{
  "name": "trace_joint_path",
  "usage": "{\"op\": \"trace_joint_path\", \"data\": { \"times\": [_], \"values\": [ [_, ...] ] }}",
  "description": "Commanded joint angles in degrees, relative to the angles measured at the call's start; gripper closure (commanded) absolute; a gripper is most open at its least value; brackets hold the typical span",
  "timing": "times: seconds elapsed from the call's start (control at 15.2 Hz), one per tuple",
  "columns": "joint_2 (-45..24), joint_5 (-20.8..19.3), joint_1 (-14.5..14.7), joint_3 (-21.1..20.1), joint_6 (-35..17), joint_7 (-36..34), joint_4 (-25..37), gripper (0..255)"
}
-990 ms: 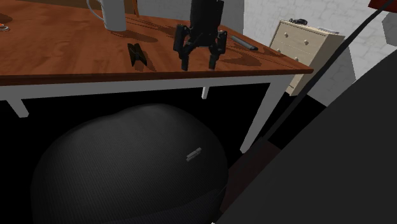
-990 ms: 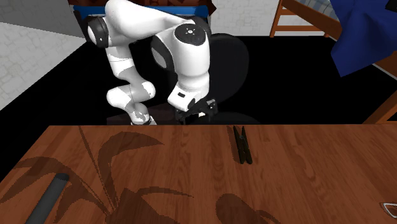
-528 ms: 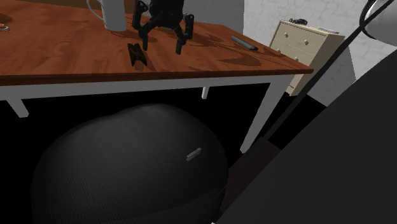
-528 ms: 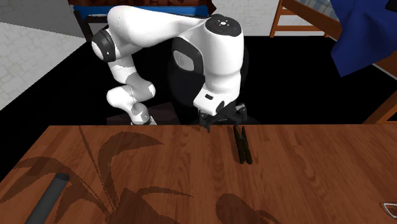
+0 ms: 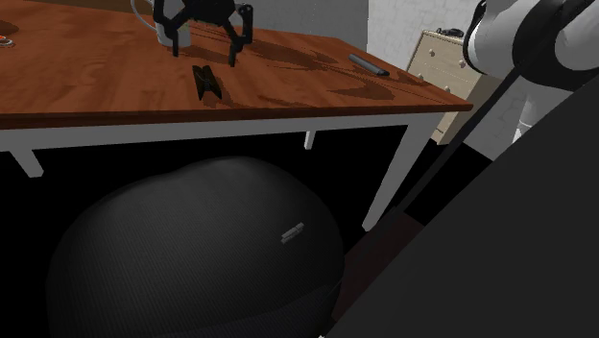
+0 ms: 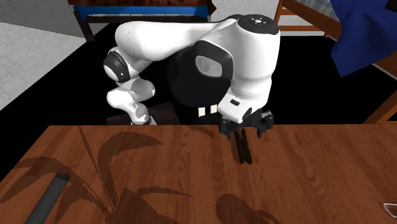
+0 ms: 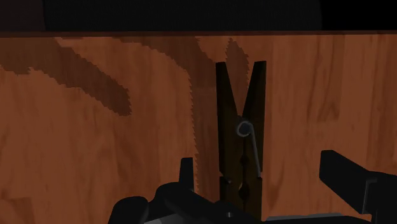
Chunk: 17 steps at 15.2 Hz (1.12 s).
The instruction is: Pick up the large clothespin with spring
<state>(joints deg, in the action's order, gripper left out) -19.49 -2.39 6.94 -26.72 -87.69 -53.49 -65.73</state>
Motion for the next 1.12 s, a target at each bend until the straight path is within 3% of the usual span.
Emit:
{"op": "trace_joint_path", "data": {
  "times": [0.0, 0.26, 0.4, 0.46, 1.06],
  "values": [
    [0.3, 0.2, -0.3, 0.1, -1.7, 0.0, -1.9, 0],
    [2.0, 0.9, -1.2, 0.1, -6.0, 0.6, -7.8, 0],
    [2.0, 0.9, -1.2, 0.1, -6.0, 0.6, -7.8, 0],
    [1.9, 0.9, -1.1, 0.1, -6.0, 0.6, -7.7, 255],
    [2.0, 0.9, -1.2, 0.1, -6.0, 0.6, -7.8, 255]
  ]
}}
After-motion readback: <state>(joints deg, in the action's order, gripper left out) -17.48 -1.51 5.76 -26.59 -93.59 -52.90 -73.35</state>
